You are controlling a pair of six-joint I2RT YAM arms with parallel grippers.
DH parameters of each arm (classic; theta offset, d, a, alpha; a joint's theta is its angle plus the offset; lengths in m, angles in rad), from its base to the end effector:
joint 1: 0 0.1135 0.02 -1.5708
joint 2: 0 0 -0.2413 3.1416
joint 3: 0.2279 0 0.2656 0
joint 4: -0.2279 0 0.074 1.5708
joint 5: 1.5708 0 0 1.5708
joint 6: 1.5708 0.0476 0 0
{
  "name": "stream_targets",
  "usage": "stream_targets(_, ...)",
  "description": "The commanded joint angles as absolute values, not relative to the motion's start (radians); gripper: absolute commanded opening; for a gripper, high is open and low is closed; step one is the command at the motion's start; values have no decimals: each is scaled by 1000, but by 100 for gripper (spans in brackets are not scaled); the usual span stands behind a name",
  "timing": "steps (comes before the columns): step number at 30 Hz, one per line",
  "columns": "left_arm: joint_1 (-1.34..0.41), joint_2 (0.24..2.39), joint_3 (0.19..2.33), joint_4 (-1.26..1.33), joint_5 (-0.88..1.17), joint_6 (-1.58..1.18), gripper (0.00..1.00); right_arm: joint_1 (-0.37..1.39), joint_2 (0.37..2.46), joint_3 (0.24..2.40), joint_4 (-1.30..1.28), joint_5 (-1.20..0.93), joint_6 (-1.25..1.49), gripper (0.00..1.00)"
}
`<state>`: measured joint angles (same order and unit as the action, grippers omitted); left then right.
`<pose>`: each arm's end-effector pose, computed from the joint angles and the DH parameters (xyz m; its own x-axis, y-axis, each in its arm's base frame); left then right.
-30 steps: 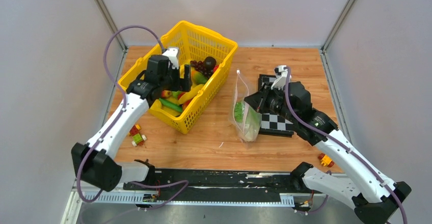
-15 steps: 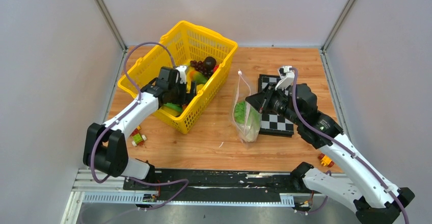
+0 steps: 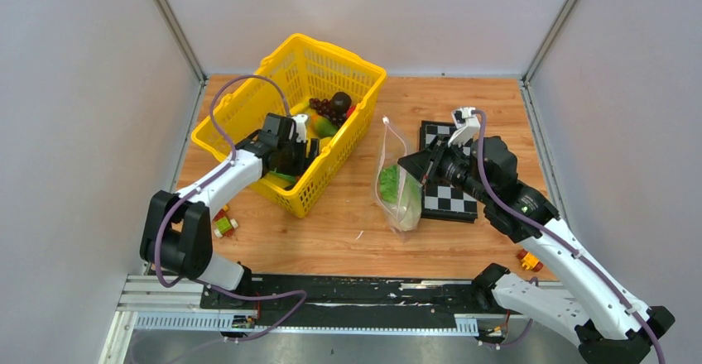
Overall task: Place the food in the zip-top bag and seal the zipper
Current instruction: Pick up the fake fruit from the bin, then place the fake fruit in the zipper food storage bag.
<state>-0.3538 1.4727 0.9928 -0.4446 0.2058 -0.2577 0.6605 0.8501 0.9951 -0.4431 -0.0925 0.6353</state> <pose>0.3026 -0.1221 0.1911 -0.8400 0.0443 -0.5408 0.2487 0.9172 -0.3112 0.1743 0.1410 0.3559 -0.5906 0.2894 -0.7533 -0.4102 0.6962 0.5891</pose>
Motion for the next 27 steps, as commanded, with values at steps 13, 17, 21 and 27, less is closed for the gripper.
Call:
stream_targets(13, -357, 1240, 1037, -522, 190, -237, 24, 662, 834, 995, -371, -106, 658, 0)
stream_targets(17, -357, 1141, 1066, -530, 184, -256, 24, 662, 837, 998, -382, -91, 658, 0)
stream_targets(21, -357, 1042, 1121, -521, 236, -286, 26, 665, 844, 1010, -393, -86, 657, 0)
stream_targets(27, -357, 945, 1197, -511, 331, -330, 27, 757, 916, 1110, -491, 62, 603, 0)
